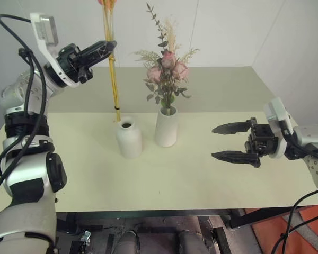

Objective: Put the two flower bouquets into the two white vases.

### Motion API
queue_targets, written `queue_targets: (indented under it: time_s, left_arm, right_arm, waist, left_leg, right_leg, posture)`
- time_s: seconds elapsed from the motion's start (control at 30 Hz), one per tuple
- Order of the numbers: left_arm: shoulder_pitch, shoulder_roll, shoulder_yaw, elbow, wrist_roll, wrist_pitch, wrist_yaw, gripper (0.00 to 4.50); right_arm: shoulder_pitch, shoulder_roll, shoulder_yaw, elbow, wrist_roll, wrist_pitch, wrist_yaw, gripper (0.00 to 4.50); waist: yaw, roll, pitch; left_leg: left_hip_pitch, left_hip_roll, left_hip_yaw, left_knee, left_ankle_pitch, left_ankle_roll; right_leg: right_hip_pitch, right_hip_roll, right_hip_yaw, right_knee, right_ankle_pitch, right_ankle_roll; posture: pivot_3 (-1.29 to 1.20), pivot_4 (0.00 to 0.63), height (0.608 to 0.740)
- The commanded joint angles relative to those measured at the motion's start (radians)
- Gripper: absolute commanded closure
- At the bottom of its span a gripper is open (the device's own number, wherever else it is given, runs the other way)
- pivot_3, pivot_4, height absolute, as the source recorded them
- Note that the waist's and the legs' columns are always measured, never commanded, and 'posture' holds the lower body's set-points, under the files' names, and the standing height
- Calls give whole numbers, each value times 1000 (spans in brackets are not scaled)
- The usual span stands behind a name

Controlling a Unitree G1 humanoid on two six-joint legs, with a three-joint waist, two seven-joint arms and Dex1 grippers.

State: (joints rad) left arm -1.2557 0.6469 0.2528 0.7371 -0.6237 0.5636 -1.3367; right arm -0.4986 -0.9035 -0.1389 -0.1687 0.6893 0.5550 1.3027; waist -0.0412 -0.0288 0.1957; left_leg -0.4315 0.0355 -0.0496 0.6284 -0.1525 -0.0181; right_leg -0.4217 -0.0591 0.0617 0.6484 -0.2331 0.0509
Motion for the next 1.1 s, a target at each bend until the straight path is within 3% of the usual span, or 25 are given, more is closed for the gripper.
queue_targets:
  time_s: [0.03, 0.47, 0.6, 0.77, 0.97, 1.0, 1.1]
  left_arm:
    - [-24, -20, 12, -1, 8, -53, -4, 4486]
    - [66, -56, -48, -48, 76, -87, -53, 4486]
    - [167, -40, -43, -153, 48, -33, -49, 3640]
    - [352, 40, 5, -382, -22, 85, -30, 2054]
    - [690, 202, 134, -713, -101, 187, 16, 202]
    - [730, 220, 161, -748, -115, 194, 26, 19]
    - [854, 274, 249, -847, -149, 207, 35, 19]
  right_arm:
    - [-4, -14, -50, -35, 27, 0, -9, 0]
    - [43, -16, -82, -76, 40, 10, -35, 0]
    - [51, -15, -83, -80, 43, 9, -39, 0]
    - [62, -18, -78, -77, 45, 4, -36, 0]
    - [46, -7, -48, -50, 32, -10, -28, 0]
    - [42, -6, -43, -44, 30, -12, -25, 0]
    - [28, -1, -29, -23, 23, -17, -15, 0]
  waist:
    - [1, 0, 0]
    - [-2, 0, 0]
    - [-1, 0, 0]
    - [-7, 0, 0]
    - [-6, 0, 0]
    - [-4, 0, 0]
    - [3, 0, 0]
  left_leg:
    - [0, 0, 0, 0, 0, 0]
    - [0, 0, 0, 0, 0, 0]
    - [0, 0, 0, 0, 0, 0]
    - [0, 1, 0, 0, 0, 0]
    - [2, 2, 1, -1, 0, 0]
    - [2, 2, 1, -1, 0, 0]
    - [2, 2, 2, -1, 0, 0]
  right_leg:
    - [0, 0, 0, 0, 0, 0]
    - [0, 0, 0, 0, 0, 0]
    - [0, 0, 0, 0, 0, 0]
    - [-1, 0, 1, 0, 0, -1]
    - [0, 1, 2, 0, 0, -1]
    - [0, 1, 2, 0, 0, -1]
    - [0, 0, 1, 0, 0, -1]
  posture:
    - [0, 150, 740]
    - [0, 150, 740]
    - [0, 150, 740]
    - [0, 150, 740]
    - [0, 150, 740]
    - [0, 150, 740]
    - [0, 150, 740]
